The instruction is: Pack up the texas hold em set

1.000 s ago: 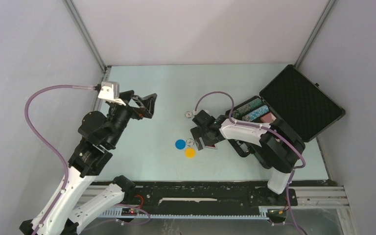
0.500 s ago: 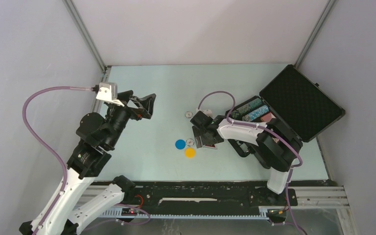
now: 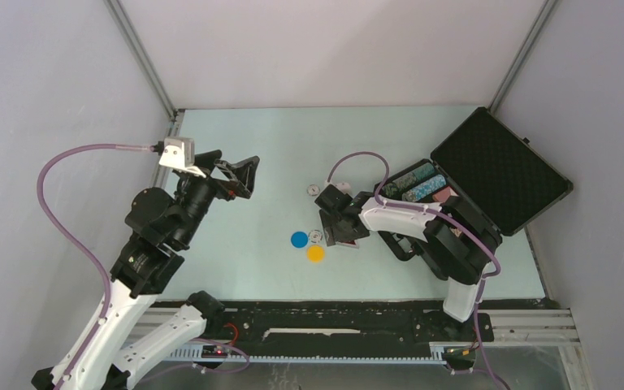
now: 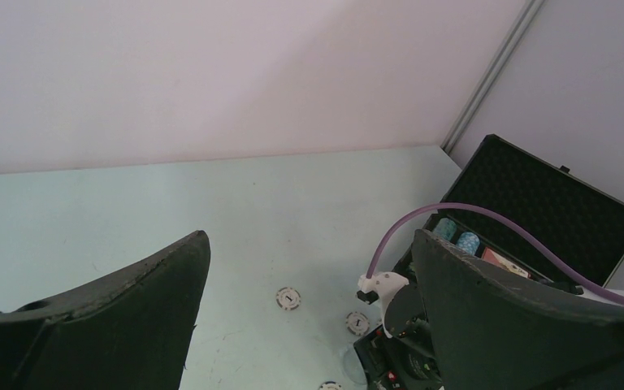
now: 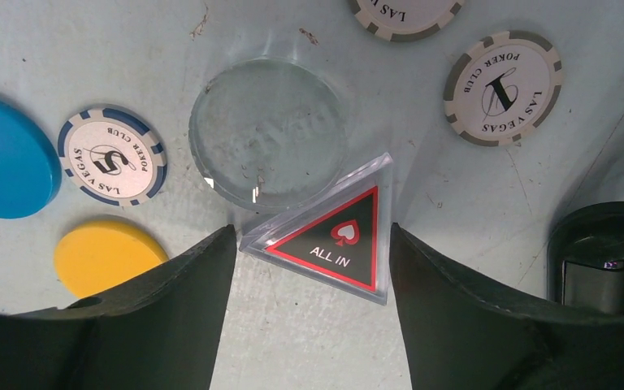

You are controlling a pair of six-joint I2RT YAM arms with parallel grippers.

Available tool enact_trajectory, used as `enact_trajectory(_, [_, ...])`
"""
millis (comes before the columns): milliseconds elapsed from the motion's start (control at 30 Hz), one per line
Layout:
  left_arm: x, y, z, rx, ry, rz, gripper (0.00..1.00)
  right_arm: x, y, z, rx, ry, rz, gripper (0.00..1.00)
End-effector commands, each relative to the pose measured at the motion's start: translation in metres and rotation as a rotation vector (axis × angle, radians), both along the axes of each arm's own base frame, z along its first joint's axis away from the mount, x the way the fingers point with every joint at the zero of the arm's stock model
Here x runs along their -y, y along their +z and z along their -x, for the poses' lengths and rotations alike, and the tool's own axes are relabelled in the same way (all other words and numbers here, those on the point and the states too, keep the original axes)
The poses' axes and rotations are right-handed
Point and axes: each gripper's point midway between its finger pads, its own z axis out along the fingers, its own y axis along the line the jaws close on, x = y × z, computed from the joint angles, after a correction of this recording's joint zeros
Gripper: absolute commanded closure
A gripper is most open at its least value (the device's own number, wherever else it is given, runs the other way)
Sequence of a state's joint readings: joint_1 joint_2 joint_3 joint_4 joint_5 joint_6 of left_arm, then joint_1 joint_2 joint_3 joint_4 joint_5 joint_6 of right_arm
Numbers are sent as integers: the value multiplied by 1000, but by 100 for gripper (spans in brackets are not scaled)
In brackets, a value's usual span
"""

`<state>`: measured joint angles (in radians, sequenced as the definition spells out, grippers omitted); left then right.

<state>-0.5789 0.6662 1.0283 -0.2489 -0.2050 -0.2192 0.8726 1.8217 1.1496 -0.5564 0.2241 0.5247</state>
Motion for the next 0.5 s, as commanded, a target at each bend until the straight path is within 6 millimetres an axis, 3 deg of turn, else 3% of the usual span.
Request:
enact_trajectory(0, [3,-4,-1,5,-13,4,0,-2,-1,-2,5,-9,8,23])
enact_trajectory(467, [4,-4,-1,5,-15,4,0,0,7,-5,39,-15,18,37])
